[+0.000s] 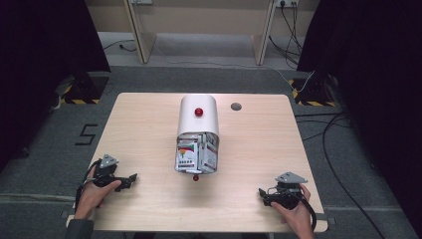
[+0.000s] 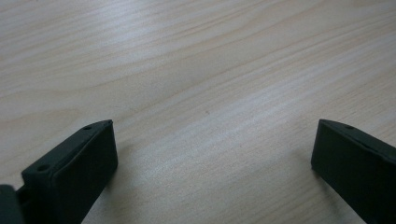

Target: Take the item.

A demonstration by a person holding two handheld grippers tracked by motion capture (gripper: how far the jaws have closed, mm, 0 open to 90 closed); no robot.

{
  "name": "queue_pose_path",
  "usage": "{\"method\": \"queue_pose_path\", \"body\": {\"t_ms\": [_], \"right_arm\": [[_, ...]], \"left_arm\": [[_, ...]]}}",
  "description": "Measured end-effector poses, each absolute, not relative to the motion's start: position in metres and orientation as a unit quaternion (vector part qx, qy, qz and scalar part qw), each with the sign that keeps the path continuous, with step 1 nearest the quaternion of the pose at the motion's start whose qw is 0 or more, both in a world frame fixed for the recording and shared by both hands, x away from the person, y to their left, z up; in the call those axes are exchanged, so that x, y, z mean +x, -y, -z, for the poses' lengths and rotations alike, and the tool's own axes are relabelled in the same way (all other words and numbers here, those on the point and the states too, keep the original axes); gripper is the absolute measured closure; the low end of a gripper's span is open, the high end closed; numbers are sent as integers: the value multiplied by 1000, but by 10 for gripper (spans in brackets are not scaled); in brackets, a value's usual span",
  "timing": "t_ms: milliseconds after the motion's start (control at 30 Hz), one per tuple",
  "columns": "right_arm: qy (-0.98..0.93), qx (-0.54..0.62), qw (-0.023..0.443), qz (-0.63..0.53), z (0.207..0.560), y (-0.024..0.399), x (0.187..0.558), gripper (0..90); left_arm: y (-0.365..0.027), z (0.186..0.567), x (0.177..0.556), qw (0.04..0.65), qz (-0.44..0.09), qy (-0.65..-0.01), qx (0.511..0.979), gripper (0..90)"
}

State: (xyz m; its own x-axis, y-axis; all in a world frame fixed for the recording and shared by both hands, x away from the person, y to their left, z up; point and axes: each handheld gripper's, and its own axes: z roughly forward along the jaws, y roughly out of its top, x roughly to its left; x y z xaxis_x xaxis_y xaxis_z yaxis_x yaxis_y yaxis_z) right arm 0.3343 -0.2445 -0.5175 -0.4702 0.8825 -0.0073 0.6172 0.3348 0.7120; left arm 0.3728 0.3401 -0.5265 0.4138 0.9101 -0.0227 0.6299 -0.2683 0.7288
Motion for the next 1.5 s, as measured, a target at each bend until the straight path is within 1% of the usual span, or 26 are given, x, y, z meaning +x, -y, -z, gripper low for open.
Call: {"method": "queue_pose_path", "body": {"t_ms": [233,300,367,400,467,533,633,900,1200,1500], "right_arm": [[-792,474,202,-329,517,244,334,70],[-791,473,203,-331,517,244,334,99],[-790,469,205,-337,517,245,333,173],[-789,468,206,-340,516,245,333,190],[-789,467,208,-341,516,243,332,192],[-791,459,209,-347,511,237,330,232],[-790,441,219,-367,499,225,326,231],[-790,413,217,-397,477,204,316,252],[-779,399,222,-429,449,189,302,258],[-779,391,222,-436,426,173,293,262]], "left_arm": [[-340,527,373,340,-206,-500,770,0],[-340,527,373,340,-206,-499,770,0],[-340,527,373,340,-206,-499,770,0],[-340,527,373,340,-206,-499,770,0],[-340,527,373,341,-206,-499,770,0],[-340,527,373,340,-206,-499,770,0],[-340,527,373,340,-206,-499,770,0],[-340,527,373,341,-206,-499,770,0],[-340,527,373,341,-206,-499,770,0],[-341,527,373,340,-206,-499,770,0]]}}
